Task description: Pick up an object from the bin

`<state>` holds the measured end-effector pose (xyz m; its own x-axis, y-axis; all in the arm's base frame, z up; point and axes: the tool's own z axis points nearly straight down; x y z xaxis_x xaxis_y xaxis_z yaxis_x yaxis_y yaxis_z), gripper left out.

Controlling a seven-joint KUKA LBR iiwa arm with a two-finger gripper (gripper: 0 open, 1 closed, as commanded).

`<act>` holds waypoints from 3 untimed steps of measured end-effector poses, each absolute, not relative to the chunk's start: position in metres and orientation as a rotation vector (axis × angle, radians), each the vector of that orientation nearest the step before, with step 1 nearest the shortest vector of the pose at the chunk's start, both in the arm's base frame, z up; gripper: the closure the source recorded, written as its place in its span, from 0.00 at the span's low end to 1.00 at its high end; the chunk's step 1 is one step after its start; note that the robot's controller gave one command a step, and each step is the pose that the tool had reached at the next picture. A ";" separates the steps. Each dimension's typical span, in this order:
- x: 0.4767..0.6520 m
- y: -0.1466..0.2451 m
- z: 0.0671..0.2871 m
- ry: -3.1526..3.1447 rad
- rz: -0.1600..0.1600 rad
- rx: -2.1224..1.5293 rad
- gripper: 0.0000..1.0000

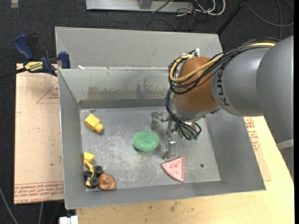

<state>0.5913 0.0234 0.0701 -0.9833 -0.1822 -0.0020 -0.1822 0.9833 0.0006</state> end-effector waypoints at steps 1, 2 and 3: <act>0.590 0.052 0.070 3.115 -0.002 -0.383 0.00; 0.570 0.081 0.070 3.108 0.002 -0.445 1.00; 0.570 0.081 0.070 3.108 0.002 -0.445 1.00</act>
Offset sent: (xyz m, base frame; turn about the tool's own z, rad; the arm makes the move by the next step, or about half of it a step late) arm -0.0220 0.0568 -0.0001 -0.0997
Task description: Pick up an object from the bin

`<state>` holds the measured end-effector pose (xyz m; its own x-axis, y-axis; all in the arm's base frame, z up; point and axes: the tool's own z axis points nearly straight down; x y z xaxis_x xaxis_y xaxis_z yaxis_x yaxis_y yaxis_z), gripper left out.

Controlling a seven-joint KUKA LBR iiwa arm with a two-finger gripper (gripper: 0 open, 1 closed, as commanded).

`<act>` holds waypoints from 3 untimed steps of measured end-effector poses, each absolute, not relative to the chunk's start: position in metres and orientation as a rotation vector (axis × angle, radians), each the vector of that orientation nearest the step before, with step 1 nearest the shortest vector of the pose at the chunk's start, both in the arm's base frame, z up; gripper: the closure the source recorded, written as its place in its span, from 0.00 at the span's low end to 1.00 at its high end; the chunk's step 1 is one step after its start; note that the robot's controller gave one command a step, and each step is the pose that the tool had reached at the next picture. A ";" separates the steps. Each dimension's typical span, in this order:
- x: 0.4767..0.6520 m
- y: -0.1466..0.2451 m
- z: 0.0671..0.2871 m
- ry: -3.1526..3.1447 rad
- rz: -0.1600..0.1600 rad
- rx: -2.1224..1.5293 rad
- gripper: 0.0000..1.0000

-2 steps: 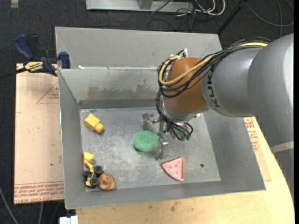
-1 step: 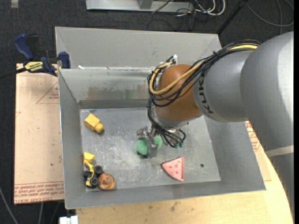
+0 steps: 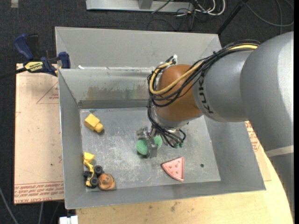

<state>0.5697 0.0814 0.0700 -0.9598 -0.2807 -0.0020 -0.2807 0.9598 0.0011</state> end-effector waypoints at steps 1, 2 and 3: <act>0.586 0.102 0.070 3.100 0.002 -0.493 1.00; 0.586 0.102 0.070 3.100 0.002 -0.493 1.00; 0.586 0.102 0.070 3.100 0.002 -0.493 1.00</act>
Offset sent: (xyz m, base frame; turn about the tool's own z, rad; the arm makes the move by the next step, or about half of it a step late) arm 0.0000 0.0000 0.0000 0.0000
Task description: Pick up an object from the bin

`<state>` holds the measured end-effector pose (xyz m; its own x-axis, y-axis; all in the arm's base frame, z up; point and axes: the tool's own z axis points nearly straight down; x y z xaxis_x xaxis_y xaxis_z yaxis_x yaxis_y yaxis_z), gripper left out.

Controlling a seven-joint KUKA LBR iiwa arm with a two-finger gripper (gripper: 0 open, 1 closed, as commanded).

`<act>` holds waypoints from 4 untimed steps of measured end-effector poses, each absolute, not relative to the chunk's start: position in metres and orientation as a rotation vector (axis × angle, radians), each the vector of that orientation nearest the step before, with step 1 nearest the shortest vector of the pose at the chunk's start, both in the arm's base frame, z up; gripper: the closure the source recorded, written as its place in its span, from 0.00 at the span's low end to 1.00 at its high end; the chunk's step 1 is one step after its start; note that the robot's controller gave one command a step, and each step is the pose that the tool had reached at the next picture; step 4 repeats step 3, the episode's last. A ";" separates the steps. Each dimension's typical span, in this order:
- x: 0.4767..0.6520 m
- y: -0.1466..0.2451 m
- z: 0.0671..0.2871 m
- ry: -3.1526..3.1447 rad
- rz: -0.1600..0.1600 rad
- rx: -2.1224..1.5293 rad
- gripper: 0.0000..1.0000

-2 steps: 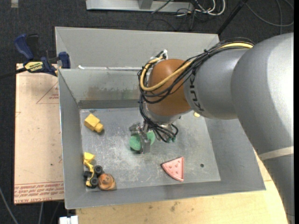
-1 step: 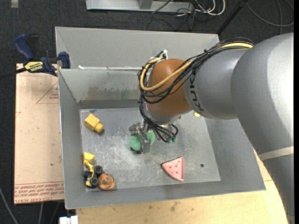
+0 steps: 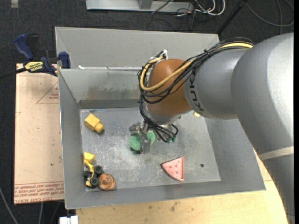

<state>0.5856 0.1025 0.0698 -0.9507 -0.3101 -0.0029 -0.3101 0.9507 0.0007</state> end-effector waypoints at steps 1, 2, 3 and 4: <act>0.586 0.102 0.070 3.100 0.002 -0.493 1.00; 0.586 0.103 0.070 3.100 0.002 -0.493 1.00; 0.586 0.103 0.070 3.100 0.001 -0.493 1.00; 0.586 0.103 0.070 3.100 0.001 -0.493 1.00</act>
Offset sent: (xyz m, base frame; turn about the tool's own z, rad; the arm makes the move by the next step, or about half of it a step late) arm 0.0000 0.0000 0.0000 0.0000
